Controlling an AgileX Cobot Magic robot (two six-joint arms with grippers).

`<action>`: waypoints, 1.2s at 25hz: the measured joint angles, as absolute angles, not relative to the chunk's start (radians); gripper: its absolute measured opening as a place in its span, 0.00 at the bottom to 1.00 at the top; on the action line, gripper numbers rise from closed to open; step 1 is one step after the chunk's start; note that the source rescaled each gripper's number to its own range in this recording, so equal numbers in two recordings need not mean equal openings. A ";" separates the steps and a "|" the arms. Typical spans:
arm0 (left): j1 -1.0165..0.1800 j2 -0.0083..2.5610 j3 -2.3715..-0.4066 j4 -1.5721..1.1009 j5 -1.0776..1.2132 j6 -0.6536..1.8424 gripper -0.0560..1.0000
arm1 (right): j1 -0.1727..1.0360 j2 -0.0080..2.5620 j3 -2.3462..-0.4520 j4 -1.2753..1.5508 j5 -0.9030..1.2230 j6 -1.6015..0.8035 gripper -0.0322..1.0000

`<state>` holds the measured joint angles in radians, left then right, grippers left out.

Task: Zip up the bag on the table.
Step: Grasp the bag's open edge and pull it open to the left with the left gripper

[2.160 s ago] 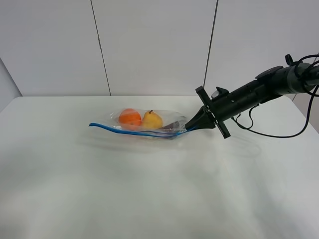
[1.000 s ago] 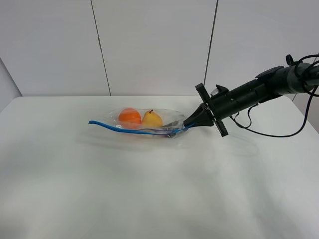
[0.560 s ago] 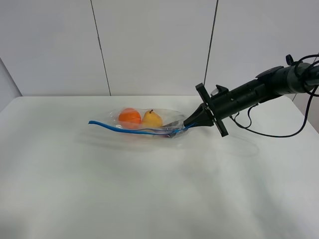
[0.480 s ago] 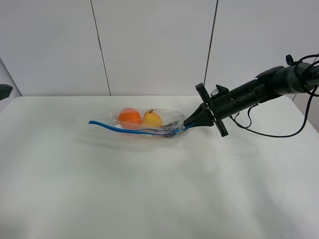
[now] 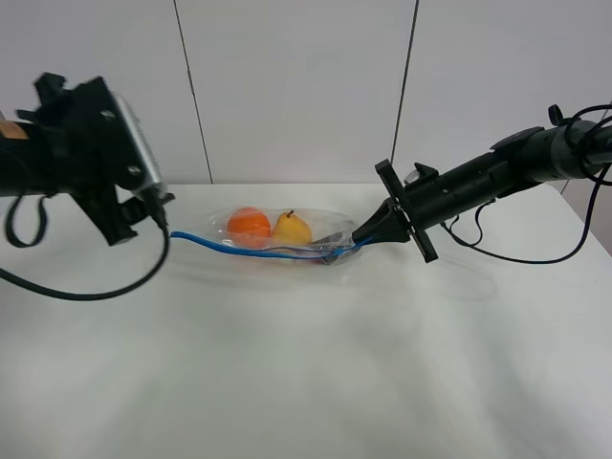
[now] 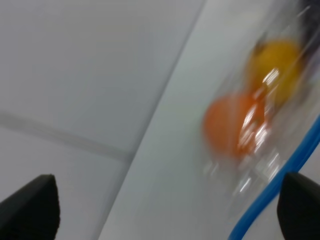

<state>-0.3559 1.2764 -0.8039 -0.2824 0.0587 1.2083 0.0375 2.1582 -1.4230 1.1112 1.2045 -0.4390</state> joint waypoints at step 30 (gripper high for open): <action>-0.765 1.985 -0.884 -0.270 -0.699 0.954 1.00 | 0.037 2.158 -1.423 1.114 1.203 -0.428 0.03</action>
<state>-0.7646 1.9847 -0.8842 -0.2699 -0.6988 0.9544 0.0375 2.1582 -1.4230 1.1140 1.2026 -0.4283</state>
